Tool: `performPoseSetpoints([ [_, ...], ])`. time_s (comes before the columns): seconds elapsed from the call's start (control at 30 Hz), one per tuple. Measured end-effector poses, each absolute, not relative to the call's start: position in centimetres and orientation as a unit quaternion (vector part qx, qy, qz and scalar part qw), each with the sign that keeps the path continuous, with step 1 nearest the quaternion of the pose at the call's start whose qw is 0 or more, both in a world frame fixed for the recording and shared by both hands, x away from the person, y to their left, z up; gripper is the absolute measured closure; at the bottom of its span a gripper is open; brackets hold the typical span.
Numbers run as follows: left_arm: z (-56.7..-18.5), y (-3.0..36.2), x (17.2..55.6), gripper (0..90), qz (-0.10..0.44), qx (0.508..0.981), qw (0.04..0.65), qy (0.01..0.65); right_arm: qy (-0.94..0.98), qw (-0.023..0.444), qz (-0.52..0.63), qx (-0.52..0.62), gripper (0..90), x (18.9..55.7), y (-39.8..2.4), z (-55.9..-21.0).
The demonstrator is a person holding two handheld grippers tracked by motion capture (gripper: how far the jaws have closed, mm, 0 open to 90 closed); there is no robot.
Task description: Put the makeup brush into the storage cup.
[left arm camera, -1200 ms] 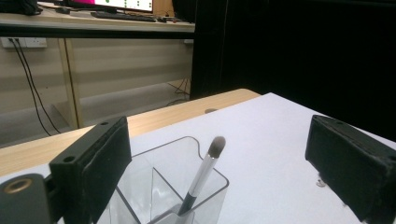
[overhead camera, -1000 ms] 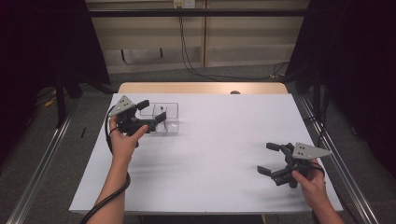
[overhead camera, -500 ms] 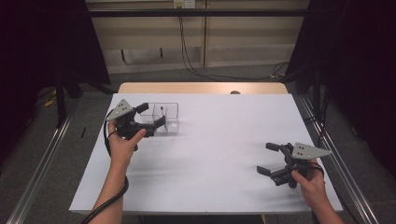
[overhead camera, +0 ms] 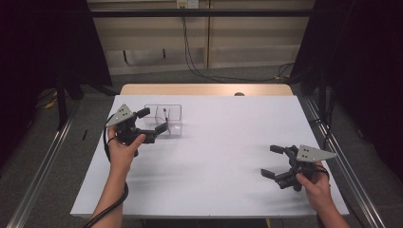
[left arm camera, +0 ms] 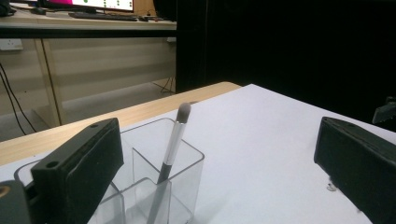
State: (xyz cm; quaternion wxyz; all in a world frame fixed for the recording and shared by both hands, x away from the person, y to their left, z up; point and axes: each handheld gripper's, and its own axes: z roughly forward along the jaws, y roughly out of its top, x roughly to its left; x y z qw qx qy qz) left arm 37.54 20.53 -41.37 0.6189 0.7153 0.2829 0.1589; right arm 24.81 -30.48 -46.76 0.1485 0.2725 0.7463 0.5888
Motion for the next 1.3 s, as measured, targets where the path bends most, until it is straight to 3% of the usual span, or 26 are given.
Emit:
performPoseSetpoints([
  [1.3, -42.5, 22.3, 34.7, 1.0, 0.148, 0.719, 0.623, 0.271, 0.745, 0.152, 0.589, 0.273, 2.7, 24.7, -30.5, -46.6],
])
